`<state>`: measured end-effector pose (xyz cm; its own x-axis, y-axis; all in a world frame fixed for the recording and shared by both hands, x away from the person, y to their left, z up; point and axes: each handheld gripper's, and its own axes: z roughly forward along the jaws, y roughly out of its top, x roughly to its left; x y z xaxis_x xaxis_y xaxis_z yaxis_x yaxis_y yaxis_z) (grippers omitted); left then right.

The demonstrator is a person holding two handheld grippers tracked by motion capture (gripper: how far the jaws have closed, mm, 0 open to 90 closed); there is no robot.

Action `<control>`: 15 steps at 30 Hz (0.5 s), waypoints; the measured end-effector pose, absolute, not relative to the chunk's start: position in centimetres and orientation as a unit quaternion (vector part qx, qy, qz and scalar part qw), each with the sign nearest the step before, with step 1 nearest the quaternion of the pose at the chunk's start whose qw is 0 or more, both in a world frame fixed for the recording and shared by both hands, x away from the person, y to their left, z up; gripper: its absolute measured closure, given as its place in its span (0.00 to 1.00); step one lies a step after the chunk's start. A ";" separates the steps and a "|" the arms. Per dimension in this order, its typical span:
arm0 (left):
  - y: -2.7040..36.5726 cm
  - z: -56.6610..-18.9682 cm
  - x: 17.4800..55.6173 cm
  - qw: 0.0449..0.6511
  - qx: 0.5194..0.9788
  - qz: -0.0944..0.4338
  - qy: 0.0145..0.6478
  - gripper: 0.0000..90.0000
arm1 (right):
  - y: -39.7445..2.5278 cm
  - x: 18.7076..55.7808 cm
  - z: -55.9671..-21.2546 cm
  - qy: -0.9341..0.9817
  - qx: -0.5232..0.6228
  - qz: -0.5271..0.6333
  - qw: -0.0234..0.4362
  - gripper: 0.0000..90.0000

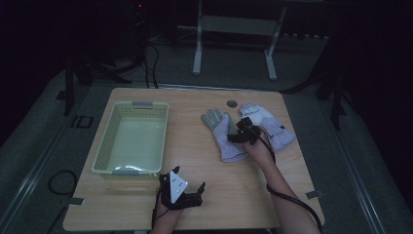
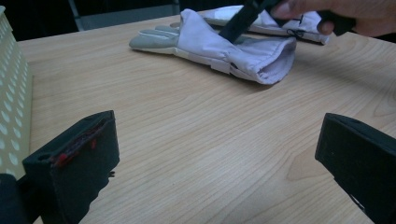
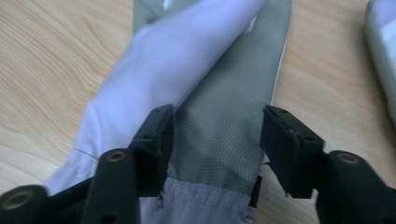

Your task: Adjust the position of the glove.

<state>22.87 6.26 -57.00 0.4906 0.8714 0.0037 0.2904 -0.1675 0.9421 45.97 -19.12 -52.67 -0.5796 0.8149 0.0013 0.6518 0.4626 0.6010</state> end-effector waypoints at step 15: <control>6.2 -57.0 22.9 0.495 0.708 0.292 0.410 0.00 | -18.6 45.8 -53.7 0.844 0.439 0.273 0.143 0.83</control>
